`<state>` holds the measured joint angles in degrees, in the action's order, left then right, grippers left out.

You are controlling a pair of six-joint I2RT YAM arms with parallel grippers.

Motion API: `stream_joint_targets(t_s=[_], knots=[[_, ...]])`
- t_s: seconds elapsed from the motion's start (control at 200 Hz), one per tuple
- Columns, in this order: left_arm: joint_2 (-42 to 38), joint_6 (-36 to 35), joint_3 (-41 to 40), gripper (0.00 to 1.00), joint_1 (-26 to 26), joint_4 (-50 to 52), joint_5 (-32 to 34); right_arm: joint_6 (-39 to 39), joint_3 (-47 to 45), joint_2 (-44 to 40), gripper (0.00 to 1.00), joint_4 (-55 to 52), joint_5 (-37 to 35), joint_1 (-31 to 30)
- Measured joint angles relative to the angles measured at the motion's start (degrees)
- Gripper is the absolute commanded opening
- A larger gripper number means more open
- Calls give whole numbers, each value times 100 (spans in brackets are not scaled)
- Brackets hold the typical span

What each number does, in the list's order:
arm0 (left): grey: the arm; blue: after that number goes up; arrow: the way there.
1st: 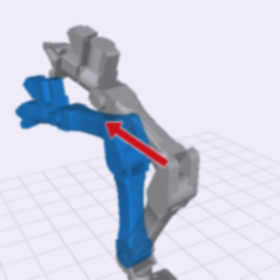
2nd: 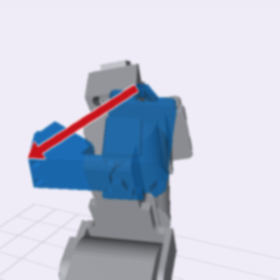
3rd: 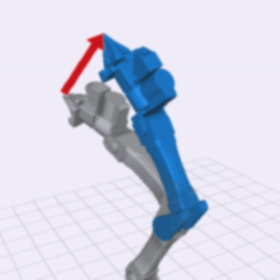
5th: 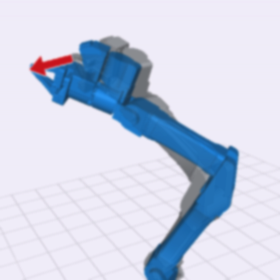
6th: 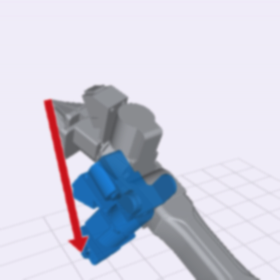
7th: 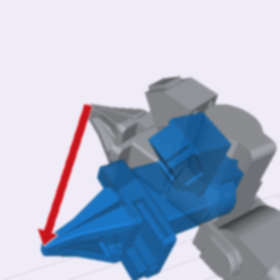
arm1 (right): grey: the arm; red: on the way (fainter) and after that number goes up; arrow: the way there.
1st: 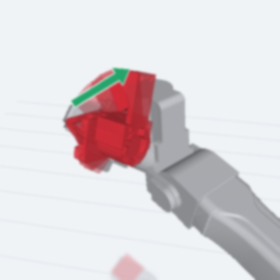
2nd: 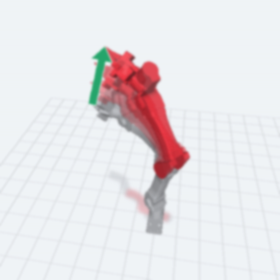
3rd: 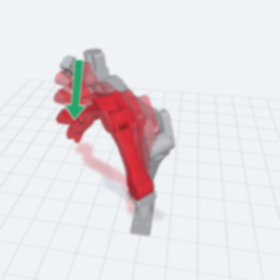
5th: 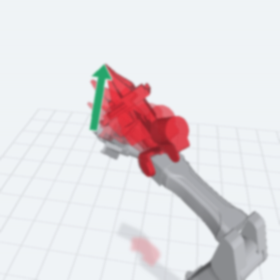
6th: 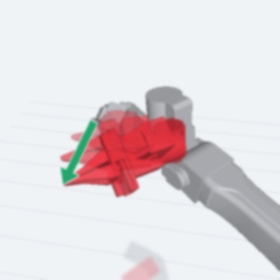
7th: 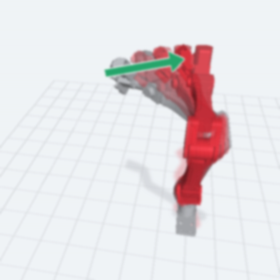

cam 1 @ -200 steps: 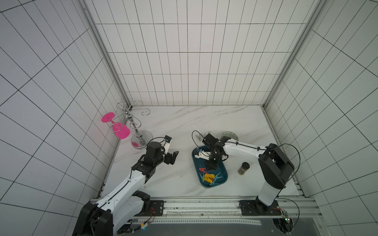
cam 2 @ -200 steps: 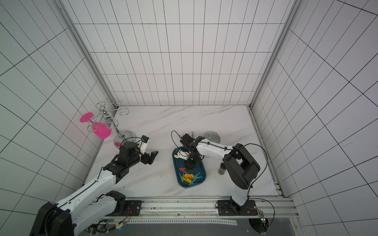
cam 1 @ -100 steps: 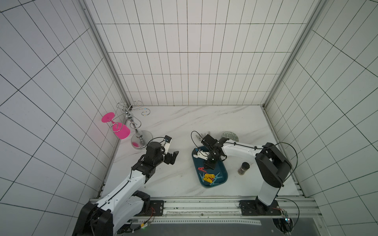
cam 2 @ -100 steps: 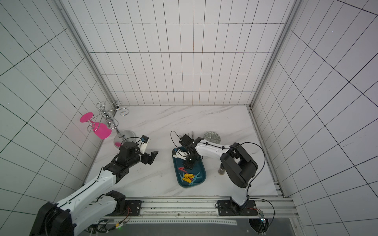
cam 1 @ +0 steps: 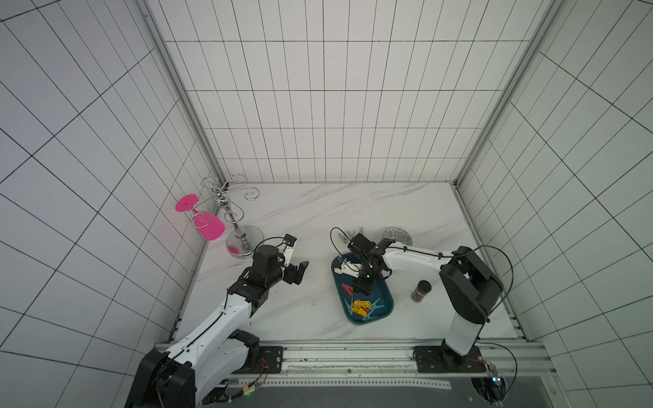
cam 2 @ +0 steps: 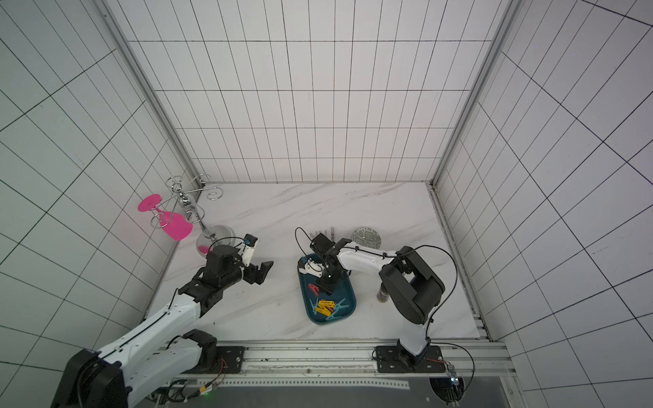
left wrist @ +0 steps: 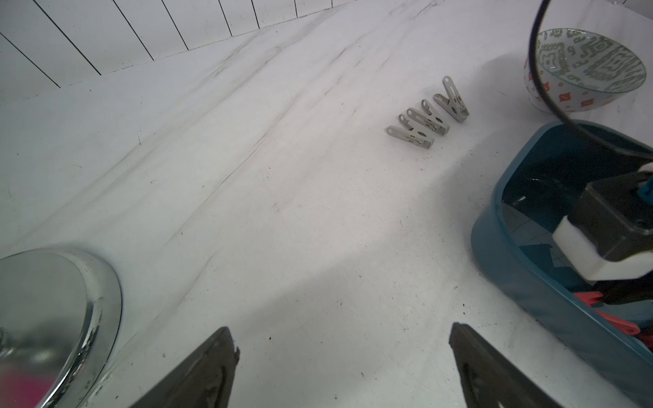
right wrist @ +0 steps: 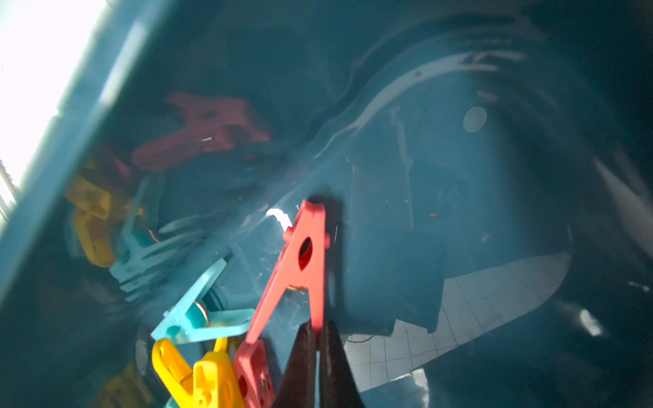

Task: Take the clothespins out of the storage box
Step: Pick up the clothespin from the storage box, then place the clothespin at the center of the board.

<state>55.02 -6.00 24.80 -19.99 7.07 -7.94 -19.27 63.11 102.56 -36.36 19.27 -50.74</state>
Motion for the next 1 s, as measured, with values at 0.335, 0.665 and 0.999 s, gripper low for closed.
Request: stream_joint_targets(t_s=[0.335,0.665,0.999], knots=[[2,-2,0,95,0,0,-2,70,11,-911,5,-116,92,345],[2,-2,0,95,0,0,-2,1060,1143,-356,6,-118,-35,542],[-26,-2,0,95,0,7,-4,2505,2684,841,7,-96,-619,542]])
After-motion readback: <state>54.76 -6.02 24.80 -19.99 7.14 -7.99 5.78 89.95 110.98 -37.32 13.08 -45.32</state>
